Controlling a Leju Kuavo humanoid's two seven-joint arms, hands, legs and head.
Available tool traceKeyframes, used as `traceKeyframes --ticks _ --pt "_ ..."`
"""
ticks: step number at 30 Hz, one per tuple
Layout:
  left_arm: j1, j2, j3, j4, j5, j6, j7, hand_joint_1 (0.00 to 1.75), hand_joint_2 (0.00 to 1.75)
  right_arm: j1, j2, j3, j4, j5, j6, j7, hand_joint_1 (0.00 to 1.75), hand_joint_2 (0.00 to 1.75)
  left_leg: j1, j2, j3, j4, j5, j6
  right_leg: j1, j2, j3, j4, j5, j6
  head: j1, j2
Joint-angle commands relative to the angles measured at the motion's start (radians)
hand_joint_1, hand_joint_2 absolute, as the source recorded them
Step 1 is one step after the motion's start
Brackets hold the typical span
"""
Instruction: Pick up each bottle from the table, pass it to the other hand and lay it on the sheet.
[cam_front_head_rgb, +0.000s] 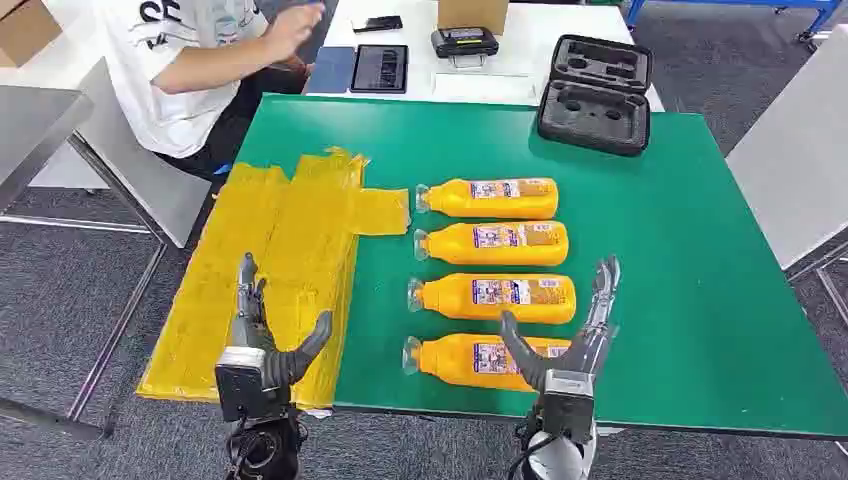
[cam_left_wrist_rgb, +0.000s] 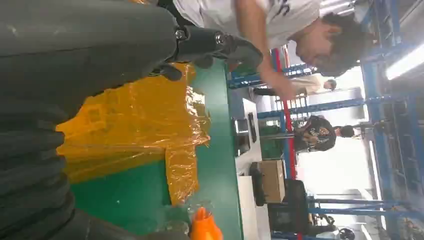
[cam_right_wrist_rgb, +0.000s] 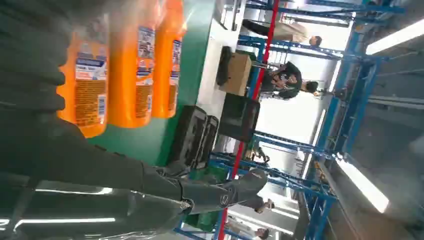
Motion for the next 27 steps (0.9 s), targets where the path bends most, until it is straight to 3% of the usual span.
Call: traceKeyframes --ticks 1,16,18,20,23,27 --pt "-0.013 0.031 -0.036 0.081 0.006 -0.007 0.008 0.0 1.75 0.008 -0.035 -0.008 0.036 0.095 0.032 -0.002 0.0 1.75 0.001 -0.001 0.007 -0.002 -0.002 -0.002 0.001 -0.001 0.007 -0.002 -0.002 -0.002 0.0 0.0" --pt "0.004 0.025 -0.005 0.076 0.016 -0.008 -0.005 0.0 1.75 0.034 -0.069 -0.017 0.004 0.248 0.115 0.085 0.0 1.75 0.001 0.0 0.006 -0.002 -0.002 -0.001 0.001 0.0 0.006 -0.002 -0.001 -0.002 0.0 0.0" --pt "0.01 0.027 -0.004 0.071 0.016 -0.007 -0.006 0.0 1.75 0.039 -0.088 -0.017 -0.014 0.285 0.165 0.135 0.0 1.75 0.0 0.0 0.003 -0.001 -0.001 -0.001 0.0 0.0 0.003 -0.001 -0.001 -0.001 0.0 0.0" --pt "0.021 0.033 -0.004 0.054 0.015 -0.003 -0.005 0.0 1.75 0.055 -0.124 -0.019 -0.072 0.264 0.309 0.213 0.0 1.75 0.001 0.0 0.008 -0.002 -0.003 -0.002 0.001 0.0 0.009 -0.002 -0.002 -0.002 0.0 0.0" --pt "0.031 0.034 0.009 0.028 0.013 0.0 -0.006 0.0 1.75 0.049 -0.19 -0.024 -0.158 0.314 0.468 0.321 0.0 1.75 0.0 -0.001 0.002 -0.001 -0.001 -0.001 0.0 -0.001 0.003 -0.001 -0.001 -0.001 0.0 0.0" --pt "0.03 0.034 0.01 0.026 0.01 0.0 -0.005 0.0 1.75 0.045 -0.191 -0.036 -0.17 0.313 0.484 0.331 0.0 1.75 0.0 0.0 0.002 0.0 -0.001 -0.001 0.0 0.0 0.003 -0.001 -0.001 -0.001 0.0 0.0"
